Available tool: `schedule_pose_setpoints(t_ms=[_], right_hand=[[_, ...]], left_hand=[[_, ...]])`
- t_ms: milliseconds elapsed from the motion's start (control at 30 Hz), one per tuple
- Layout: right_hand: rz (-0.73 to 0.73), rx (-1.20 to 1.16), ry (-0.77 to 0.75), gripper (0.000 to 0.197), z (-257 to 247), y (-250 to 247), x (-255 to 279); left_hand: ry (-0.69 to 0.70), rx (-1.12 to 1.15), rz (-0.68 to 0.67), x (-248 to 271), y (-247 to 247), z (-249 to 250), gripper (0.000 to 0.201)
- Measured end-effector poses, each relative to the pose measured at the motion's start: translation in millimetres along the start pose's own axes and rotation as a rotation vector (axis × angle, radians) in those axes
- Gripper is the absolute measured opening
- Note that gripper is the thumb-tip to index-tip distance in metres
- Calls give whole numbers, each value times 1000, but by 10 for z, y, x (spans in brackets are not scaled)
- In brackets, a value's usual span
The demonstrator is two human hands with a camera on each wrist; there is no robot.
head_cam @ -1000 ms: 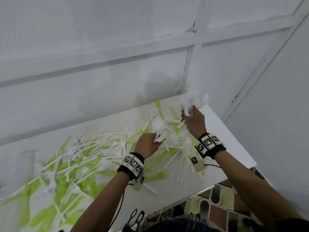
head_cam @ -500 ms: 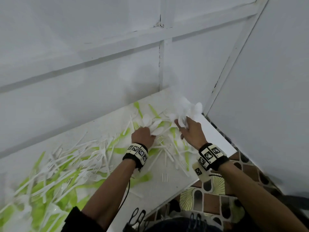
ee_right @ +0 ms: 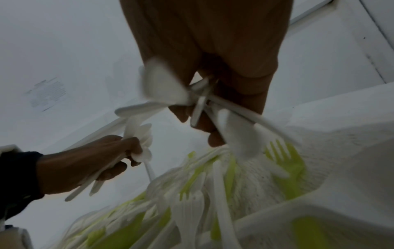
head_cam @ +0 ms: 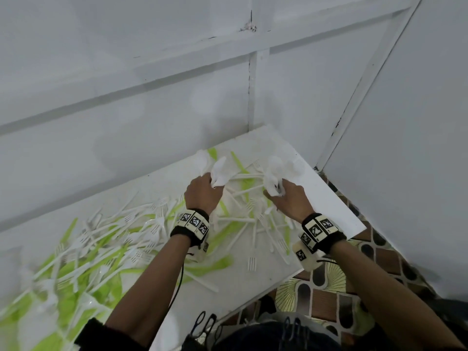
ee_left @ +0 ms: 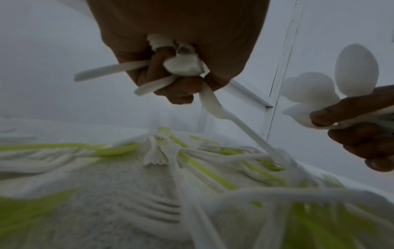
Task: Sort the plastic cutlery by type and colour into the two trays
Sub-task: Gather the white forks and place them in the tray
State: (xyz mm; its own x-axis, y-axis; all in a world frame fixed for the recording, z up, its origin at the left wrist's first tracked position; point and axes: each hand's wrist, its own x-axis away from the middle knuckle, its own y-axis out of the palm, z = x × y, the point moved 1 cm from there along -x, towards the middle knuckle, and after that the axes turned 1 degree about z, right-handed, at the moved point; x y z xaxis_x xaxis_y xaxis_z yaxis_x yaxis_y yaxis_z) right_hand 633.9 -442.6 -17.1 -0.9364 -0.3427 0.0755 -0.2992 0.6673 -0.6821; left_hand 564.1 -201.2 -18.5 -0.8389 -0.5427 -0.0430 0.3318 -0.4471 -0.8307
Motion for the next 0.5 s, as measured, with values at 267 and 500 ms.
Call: schedule_pose_setpoints(t_ms=[267, 500], right_hand=[[-114, -178, -4, 23, -160, -17, 85], [-26, -370, -38, 32, -534, 309, 260]], left_hand=[[-47, 466, 70, 50, -294, -100, 36], [-53, 679, 21, 252, -342, 87, 34]])
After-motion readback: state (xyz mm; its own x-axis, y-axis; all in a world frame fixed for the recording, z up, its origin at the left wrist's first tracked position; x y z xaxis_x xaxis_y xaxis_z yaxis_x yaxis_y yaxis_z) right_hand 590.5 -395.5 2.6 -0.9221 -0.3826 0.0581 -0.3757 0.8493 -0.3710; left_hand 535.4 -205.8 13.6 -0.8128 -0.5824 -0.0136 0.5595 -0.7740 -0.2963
